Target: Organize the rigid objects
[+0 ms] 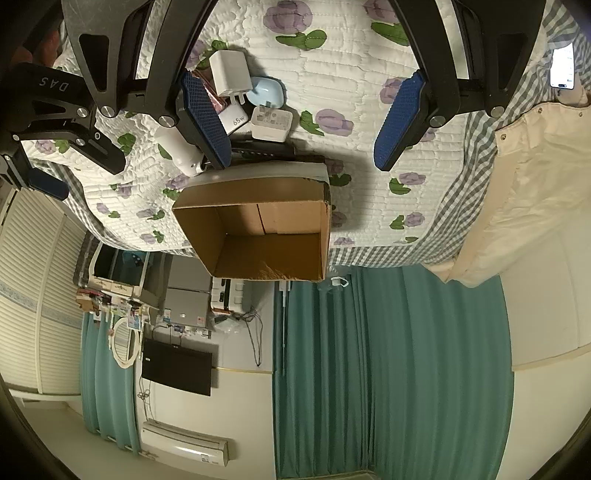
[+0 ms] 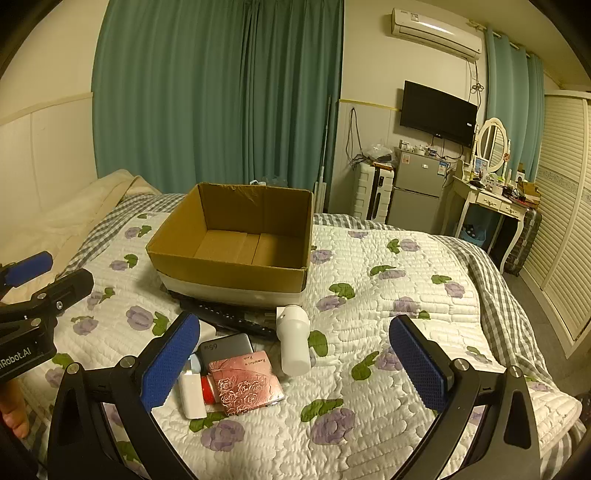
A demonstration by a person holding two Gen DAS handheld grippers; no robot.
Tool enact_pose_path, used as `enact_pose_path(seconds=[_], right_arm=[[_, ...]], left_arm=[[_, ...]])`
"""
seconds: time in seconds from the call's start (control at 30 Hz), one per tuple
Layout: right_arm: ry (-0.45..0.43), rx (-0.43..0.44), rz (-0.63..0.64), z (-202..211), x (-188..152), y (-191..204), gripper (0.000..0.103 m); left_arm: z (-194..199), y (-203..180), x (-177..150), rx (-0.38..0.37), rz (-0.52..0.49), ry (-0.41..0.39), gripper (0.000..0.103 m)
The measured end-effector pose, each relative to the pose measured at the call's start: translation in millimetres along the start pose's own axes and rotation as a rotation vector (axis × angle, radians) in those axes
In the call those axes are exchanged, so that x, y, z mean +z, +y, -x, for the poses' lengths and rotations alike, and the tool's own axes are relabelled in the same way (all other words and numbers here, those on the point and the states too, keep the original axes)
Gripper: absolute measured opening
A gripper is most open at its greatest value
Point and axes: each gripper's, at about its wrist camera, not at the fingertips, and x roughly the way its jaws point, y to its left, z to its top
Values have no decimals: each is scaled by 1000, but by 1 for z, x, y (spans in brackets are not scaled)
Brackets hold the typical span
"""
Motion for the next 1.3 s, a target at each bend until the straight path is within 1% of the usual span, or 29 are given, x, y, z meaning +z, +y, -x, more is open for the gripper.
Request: enact_pose_path(seconds=[0.6,0.77,1.3], right_arm=[[9,3,-8,-2,-1,-2,103],[10,3,-7,-2,-1,-2,103],[10,2,-7,-2,-1,-2,103]], left_arm=[[0,0,0,2,-2,-1,82],[-1,4,1,-3,11,0,82],[0,2,0,15,2,-3,82]])
